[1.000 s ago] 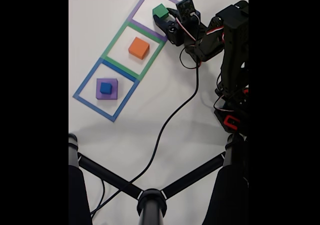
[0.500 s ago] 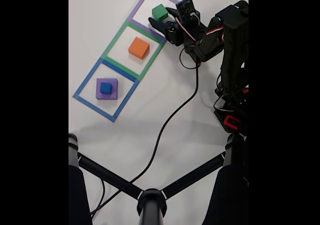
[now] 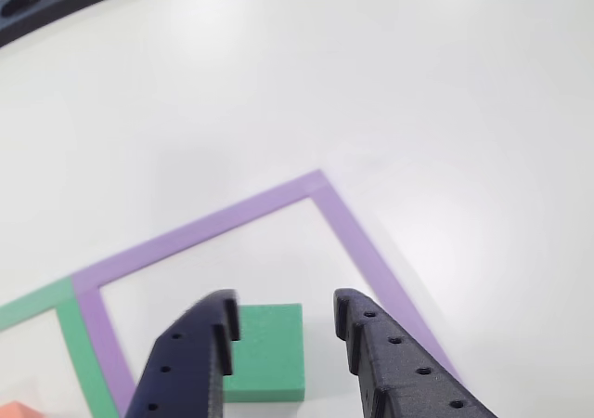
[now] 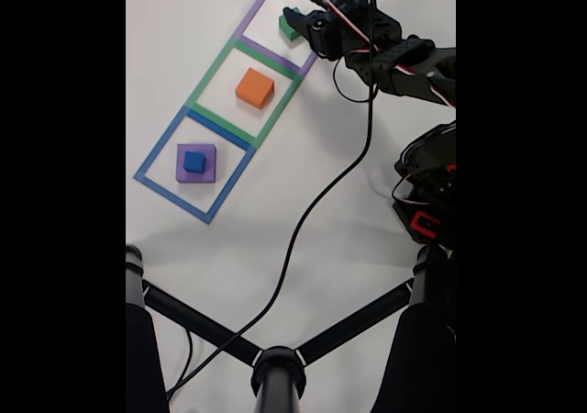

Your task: Tower of hanoi

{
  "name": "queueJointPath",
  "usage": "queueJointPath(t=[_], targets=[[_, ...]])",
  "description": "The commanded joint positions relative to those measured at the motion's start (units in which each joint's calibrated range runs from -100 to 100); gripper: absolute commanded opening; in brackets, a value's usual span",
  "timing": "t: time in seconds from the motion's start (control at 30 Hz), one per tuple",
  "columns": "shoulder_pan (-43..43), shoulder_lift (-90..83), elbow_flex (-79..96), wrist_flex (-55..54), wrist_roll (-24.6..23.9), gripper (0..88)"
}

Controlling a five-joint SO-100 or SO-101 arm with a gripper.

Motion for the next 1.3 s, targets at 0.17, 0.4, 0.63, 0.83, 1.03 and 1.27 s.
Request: queueJointPath(t=[0.17,0.4,0.63,0.83,1.03,1.27], targets=[[-6.8,-22.0,-25.6,56.8,0.0,0.0],[-15.7,-24.6,-43.8,78.3,-6.4,0.0],[-24.5,-28.5,-49.1,86.2,-13.1,0.0],[-30.7,-30.7,-53.1,92.6,-16.4,0.0],[-34.7,-33.3,-53.0,95.5,-14.2,0.4],[-38.0,-37.9,-46.5,92.2,-8.6,3.1]])
